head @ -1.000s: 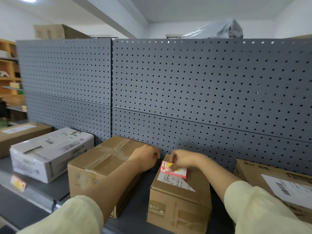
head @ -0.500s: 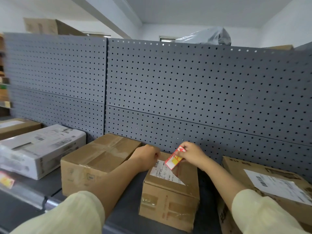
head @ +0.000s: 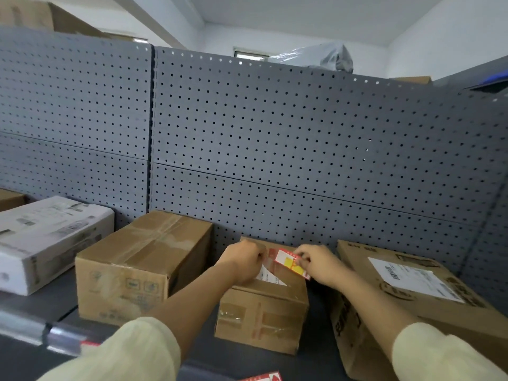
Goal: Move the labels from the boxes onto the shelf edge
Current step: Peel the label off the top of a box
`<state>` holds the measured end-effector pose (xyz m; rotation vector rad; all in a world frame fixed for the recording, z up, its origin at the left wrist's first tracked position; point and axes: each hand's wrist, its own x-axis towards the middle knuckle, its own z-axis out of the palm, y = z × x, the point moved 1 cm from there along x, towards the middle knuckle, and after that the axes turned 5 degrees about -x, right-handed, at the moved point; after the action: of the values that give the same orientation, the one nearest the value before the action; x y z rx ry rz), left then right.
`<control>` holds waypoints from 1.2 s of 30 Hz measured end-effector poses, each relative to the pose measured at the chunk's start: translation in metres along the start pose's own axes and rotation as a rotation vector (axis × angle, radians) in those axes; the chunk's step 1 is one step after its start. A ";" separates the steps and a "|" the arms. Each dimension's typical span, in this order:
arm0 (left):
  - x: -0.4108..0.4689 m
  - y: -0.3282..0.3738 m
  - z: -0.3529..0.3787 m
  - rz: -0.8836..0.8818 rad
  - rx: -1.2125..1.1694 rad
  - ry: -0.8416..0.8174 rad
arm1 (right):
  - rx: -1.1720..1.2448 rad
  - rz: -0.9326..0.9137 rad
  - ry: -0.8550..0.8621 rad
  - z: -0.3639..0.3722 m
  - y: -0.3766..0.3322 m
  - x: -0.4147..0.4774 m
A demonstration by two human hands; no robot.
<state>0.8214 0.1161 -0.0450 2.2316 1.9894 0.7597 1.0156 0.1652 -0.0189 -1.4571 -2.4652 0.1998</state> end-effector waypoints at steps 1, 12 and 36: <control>0.001 0.004 0.001 0.016 -0.023 -0.006 | 0.037 0.004 0.007 0.000 0.000 -0.004; 0.014 0.131 0.022 0.181 -0.173 0.128 | 0.256 0.163 0.405 -0.065 0.055 -0.080; -0.026 0.523 0.187 0.426 -0.036 -0.294 | 0.168 0.497 0.402 -0.169 0.376 -0.379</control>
<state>1.3743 0.0553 -0.0295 2.5984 1.3813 0.4485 1.5548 0.0126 -0.0142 -1.8020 -1.7076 0.1815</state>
